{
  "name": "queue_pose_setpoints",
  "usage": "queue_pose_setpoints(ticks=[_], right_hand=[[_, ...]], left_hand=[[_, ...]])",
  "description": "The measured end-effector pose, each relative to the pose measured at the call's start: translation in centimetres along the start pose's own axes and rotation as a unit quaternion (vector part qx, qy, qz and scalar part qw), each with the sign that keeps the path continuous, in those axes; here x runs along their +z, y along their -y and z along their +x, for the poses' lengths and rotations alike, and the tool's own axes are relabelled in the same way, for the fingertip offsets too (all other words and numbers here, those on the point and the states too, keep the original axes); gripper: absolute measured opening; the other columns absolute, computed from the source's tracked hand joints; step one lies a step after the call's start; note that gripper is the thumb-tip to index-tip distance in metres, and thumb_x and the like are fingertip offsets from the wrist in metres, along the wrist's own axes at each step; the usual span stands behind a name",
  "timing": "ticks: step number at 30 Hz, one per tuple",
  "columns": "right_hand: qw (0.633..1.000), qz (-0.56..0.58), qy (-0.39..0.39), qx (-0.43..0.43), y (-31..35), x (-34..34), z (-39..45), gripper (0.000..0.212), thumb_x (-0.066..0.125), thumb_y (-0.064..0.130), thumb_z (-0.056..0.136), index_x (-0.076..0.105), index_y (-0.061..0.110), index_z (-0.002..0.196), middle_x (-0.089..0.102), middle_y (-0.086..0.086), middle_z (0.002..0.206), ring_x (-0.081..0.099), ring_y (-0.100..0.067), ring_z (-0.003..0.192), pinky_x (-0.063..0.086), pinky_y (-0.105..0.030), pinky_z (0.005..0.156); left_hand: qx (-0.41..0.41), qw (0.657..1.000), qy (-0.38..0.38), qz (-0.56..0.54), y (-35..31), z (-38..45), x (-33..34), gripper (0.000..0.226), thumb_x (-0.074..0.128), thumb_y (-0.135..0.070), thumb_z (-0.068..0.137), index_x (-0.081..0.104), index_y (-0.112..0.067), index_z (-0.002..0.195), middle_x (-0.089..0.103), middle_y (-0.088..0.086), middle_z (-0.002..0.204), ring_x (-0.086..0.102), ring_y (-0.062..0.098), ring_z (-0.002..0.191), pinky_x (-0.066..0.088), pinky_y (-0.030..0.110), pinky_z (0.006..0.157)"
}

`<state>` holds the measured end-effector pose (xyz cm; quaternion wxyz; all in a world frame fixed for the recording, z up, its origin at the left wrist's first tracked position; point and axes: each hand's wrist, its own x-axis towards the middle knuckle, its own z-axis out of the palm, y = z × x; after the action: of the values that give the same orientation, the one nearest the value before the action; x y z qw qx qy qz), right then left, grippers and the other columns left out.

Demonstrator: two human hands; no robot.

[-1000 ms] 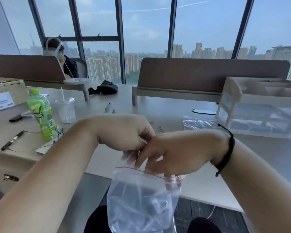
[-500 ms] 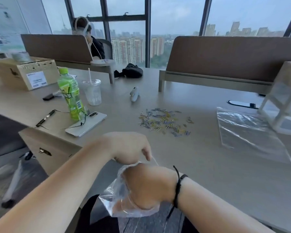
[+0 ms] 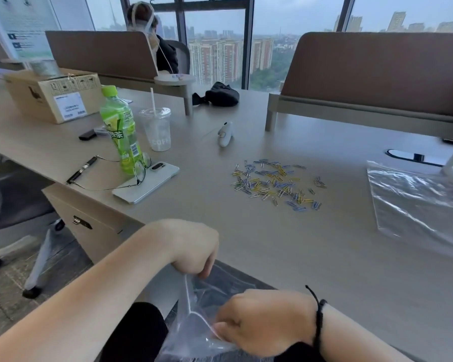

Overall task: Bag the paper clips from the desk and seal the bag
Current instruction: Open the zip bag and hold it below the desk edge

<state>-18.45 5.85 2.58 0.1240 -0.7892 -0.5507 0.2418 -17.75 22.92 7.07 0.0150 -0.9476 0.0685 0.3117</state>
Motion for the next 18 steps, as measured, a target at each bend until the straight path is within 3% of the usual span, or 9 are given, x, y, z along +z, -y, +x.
queue_pose_setpoints(ticks=[3,5,7,9,11,12,13,15,18], right_hand=[[0.998,-0.023,-0.055,0.016,0.3,0.8,-0.7,0.058,0.025,0.059,0.101,0.061,0.02,0.125,0.061,0.002,0.13,0.051,-0.018,0.119,0.026,-0.017,0.084],[0.993,-0.044,-0.083,0.07,0.4,1.7,-1.4,0.058,0.031,0.067,0.096,0.062,0.025,0.121,0.065,0.003,0.121,0.057,-0.023,0.114,0.035,-0.024,0.083],[0.991,-0.078,-0.062,0.088,0.2,2.5,-1.1,0.042,0.045,0.053,0.097,0.066,0.021,0.114,0.067,-0.008,0.109,0.062,-0.029,0.102,0.036,-0.035,0.075],[0.973,-0.172,-0.071,0.134,-1.1,2.9,-0.3,0.016,0.076,0.035,0.077,0.076,0.019,0.079,0.072,-0.001,0.075,0.069,-0.014,0.075,0.035,-0.02,0.059],[0.965,-0.193,-0.097,0.147,-2.1,3.9,-0.4,0.035,0.093,0.041,0.028,0.065,0.023,0.037,0.056,0.014,0.04,0.052,0.004,0.037,0.026,-0.01,0.043],[0.969,-0.188,-0.06,0.152,-2.5,4.0,-0.7,0.035,0.093,0.041,0.029,0.066,0.022,0.039,0.058,0.013,0.042,0.052,-0.001,0.036,0.029,-0.01,0.043],[0.97,-0.195,-0.012,0.144,-2.1,3.7,-1.2,0.027,0.09,0.036,0.048,0.072,0.017,0.053,0.068,0.005,0.056,0.057,-0.012,0.047,0.039,-0.019,0.049],[0.968,-0.225,0.053,0.098,-1.7,3.2,-1.9,0.014,0.061,0.013,0.086,0.069,0.002,0.087,0.071,-0.019,0.093,0.058,-0.029,0.074,0.038,-0.036,0.065],[0.975,-0.199,0.039,0.096,-2.4,3.2,-1.9,0.019,0.044,0.004,0.092,0.056,0.0,0.078,0.067,-0.025,0.099,0.059,-0.036,0.082,0.034,-0.038,0.065]], left_hand=[[-0.021,0.999,-0.021,0.023,0.6,0.5,1.9,0.025,0.053,0.001,0.079,0.068,-0.018,0.071,0.058,0.012,0.071,0.045,0.028,0.063,0.041,0.029,0.057],[-0.047,0.997,-0.033,0.043,0.7,0.4,3.0,0.023,0.054,-0.003,0.079,0.046,-0.01,0.058,0.043,0.021,0.061,0.035,0.037,0.06,0.032,0.033,0.051],[-0.068,0.996,-0.024,0.05,0.5,0.1,3.7,0.03,0.052,-0.008,0.084,0.038,-0.012,0.058,0.041,0.016,0.056,0.039,0.038,0.057,0.03,0.034,0.05],[-0.084,0.995,-0.035,0.041,0.9,0.0,4.2,0.03,0.05,-0.017,0.09,0.041,-0.012,0.062,0.042,0.007,0.057,0.042,0.029,0.058,0.035,0.034,0.053],[-0.1,0.993,-0.053,0.025,1.3,-0.1,4.6,0.03,0.047,-0.026,0.094,0.052,-0.011,0.069,0.052,0.005,0.065,0.049,0.026,0.063,0.044,0.034,0.06],[-0.099,0.993,-0.061,0.019,1.4,-0.2,4.7,0.03,0.045,-0.03,0.096,0.059,-0.011,0.077,0.059,0.005,0.073,0.052,0.027,0.067,0.048,0.034,0.065],[-0.095,0.993,-0.067,0.013,1.4,-0.2,4.8,0.03,0.044,-0.033,0.097,0.064,-0.014,0.086,0.064,0.005,0.082,0.056,0.027,0.073,0.05,0.033,0.07],[-0.074,0.994,-0.077,-0.004,1.3,-0.6,4.8,0.032,0.043,-0.042,0.1,0.068,-0.022,0.103,0.07,0.0,0.098,0.063,0.024,0.089,0.051,0.031,0.079],[-0.034,0.993,-0.089,-0.066,1.3,-1.1,4.6,0.042,0.048,-0.06,0.095,0.067,-0.031,0.119,0.07,-0.012,0.117,0.062,0.009,0.107,0.049,0.028,0.091]])
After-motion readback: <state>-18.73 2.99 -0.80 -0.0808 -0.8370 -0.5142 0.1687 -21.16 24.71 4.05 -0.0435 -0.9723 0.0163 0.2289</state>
